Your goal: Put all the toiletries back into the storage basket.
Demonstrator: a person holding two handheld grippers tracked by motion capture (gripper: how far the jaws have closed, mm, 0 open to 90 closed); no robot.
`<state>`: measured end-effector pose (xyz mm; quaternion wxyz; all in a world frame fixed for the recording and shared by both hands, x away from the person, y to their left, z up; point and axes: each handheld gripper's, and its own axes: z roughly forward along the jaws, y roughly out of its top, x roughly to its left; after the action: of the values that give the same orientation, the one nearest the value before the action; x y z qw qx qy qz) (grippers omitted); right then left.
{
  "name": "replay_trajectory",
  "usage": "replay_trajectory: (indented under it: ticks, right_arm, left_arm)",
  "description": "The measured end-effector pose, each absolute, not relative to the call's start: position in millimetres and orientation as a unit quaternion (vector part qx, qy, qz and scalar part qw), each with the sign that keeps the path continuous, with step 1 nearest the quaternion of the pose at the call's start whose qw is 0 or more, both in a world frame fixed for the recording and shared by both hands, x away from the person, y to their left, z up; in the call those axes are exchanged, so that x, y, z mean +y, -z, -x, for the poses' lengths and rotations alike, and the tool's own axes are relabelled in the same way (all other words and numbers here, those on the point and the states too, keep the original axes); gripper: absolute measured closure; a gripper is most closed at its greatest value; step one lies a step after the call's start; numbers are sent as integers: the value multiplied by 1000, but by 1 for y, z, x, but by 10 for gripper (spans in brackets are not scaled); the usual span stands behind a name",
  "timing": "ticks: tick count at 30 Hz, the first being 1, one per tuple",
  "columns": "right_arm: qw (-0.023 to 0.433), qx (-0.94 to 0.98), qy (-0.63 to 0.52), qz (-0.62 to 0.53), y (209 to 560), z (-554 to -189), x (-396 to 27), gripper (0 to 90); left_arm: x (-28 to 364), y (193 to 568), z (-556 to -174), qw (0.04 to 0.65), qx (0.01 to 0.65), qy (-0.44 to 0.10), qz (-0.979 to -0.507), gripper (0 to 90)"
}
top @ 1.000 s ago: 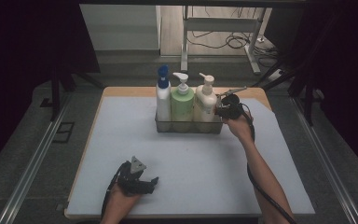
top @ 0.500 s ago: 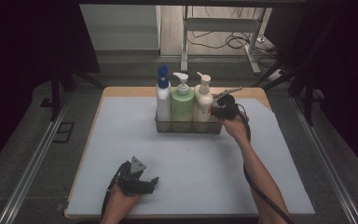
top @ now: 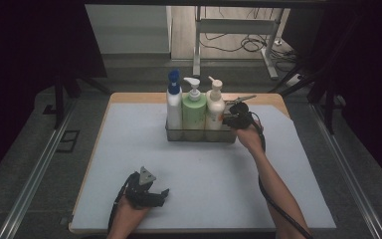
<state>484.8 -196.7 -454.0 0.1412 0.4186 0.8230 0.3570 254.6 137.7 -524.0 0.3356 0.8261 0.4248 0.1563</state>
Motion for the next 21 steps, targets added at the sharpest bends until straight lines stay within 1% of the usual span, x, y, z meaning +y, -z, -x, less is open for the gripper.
replay_trajectory:
  ticks: [21]
  right_arm:
    - [137, 824, -359, -416, 449, -474, -196, 899]
  left_arm:
    - [138, 524, -255, 336, 425, -156, -826, 120]
